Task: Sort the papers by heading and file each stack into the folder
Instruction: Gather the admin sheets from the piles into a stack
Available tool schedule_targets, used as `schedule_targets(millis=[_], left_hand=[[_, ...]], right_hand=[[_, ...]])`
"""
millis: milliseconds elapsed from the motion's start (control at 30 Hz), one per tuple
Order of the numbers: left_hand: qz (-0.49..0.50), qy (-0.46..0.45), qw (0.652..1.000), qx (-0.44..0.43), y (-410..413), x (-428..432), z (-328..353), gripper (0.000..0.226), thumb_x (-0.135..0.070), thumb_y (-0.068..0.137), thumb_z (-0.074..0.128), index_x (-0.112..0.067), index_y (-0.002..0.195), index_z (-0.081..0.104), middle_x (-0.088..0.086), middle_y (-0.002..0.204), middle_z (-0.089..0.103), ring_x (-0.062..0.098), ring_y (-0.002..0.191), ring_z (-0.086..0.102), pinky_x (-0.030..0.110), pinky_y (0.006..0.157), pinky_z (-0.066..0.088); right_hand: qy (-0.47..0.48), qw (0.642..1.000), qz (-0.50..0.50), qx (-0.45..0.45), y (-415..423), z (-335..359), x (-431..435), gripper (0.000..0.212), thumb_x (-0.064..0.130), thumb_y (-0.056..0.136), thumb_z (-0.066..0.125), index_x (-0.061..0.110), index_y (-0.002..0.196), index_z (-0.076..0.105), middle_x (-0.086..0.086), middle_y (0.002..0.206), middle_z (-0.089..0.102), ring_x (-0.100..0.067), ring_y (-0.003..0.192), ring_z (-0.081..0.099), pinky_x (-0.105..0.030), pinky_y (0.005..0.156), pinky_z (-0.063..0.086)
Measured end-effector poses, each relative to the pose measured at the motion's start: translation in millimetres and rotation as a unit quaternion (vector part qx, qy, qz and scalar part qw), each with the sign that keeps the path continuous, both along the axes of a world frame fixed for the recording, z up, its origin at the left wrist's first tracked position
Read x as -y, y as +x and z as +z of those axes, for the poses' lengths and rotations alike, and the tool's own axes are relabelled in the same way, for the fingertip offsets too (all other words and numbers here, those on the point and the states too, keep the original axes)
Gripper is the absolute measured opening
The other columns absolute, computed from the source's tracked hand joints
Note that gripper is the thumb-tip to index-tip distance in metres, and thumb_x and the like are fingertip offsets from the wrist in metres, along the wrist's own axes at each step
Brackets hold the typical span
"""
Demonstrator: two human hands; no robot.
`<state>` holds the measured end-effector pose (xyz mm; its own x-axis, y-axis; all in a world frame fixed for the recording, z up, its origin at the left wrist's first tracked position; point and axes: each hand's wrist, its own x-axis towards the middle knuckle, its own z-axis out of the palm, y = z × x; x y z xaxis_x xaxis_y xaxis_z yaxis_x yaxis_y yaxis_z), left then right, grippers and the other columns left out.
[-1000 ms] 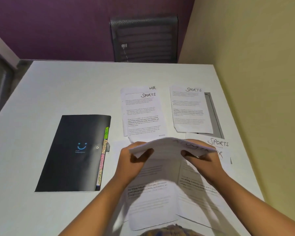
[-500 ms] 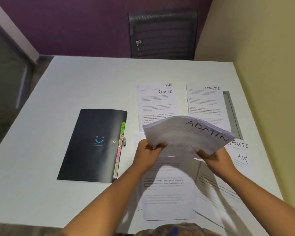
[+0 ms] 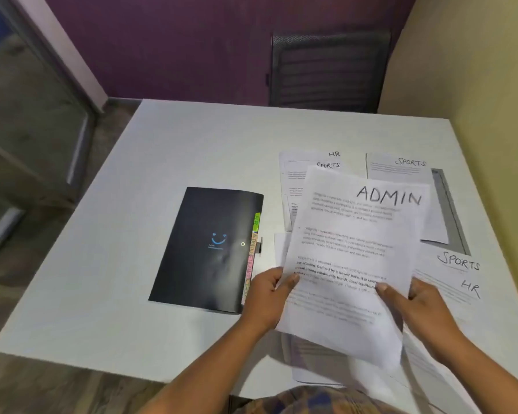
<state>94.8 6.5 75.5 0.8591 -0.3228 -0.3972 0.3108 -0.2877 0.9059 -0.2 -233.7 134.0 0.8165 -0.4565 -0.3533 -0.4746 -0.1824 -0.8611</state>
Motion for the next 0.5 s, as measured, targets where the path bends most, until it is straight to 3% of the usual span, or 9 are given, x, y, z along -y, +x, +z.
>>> schedule_targets(millis=[100,200,300,367,433,500], left_hand=[[-0.016,0.002,1.000,-0.018,-1,-15,-1,0.015,-0.029,0.093,0.065,-0.016,0.089,0.073,-0.006,0.084,0.076,0.006,0.078,0.071,0.018,0.066,0.051],[-0.038,0.050,0.998,-0.012,4,-32,-15,0.023,-0.038,0.088,0.069,-0.014,0.085,0.069,0.005,0.079,0.072,0.012,0.071,0.063,0.021,0.064,0.046],[-0.040,0.097,0.994,-0.014,13,-47,-22,0.013,-0.027,0.086,0.073,-0.016,0.091,0.069,0.002,0.069,0.067,0.011,0.051,0.057,0.022,0.054,0.047],[-0.046,0.124,0.991,-0.011,18,-57,-26,0.011,-0.024,0.087,0.072,-0.015,0.093,0.068,-0.001,0.067,0.067,0.009,0.042,0.055,0.021,0.049,0.047],[-0.050,0.254,0.961,0.094,24,-68,-37,0.014,-0.030,0.086,0.070,-0.019,0.094,0.066,-0.005,0.077,0.066,0.010,0.063,0.061,0.025,0.063,0.051],[-0.046,0.387,0.902,0.187,29,-78,-51,0.036,-0.041,0.082,0.071,-0.022,0.110,0.061,0.000,0.112,0.064,0.020,0.101,0.060,0.035,0.086,0.053]], right_hand=[[-0.015,1.000,-0.012,-0.014,-6,-7,-20,0.005,0.016,0.091,0.067,0.017,0.089,0.071,0.009,0.070,0.074,-0.004,0.052,0.063,-0.023,0.050,0.040],[0.001,0.998,-0.056,-0.025,-11,-15,-34,0.007,0.012,0.091,0.066,0.012,0.090,0.073,0.006,0.066,0.074,-0.003,0.052,0.067,-0.022,0.050,0.047],[0.013,0.993,-0.108,-0.035,-17,-28,-41,0.007,0.013,0.090,0.069,0.013,0.090,0.076,0.001,0.076,0.078,-0.027,0.076,0.075,-0.048,0.075,0.059],[0.017,0.991,-0.126,-0.034,-20,-32,-45,0.007,0.013,0.090,0.069,0.014,0.089,0.076,-0.001,0.078,0.079,-0.030,0.078,0.075,-0.051,0.079,0.057],[0.030,0.988,-0.144,-0.036,-23,-35,-48,0.007,0.012,0.090,0.069,0.013,0.089,0.076,-0.002,0.078,0.079,-0.031,0.079,0.074,-0.049,0.079,0.056],[0.050,0.986,-0.156,-0.036,-25,-35,-51,0.008,0.010,0.089,0.069,0.009,0.091,0.076,-0.006,0.081,0.079,-0.033,0.082,0.074,-0.050,0.082,0.056]])
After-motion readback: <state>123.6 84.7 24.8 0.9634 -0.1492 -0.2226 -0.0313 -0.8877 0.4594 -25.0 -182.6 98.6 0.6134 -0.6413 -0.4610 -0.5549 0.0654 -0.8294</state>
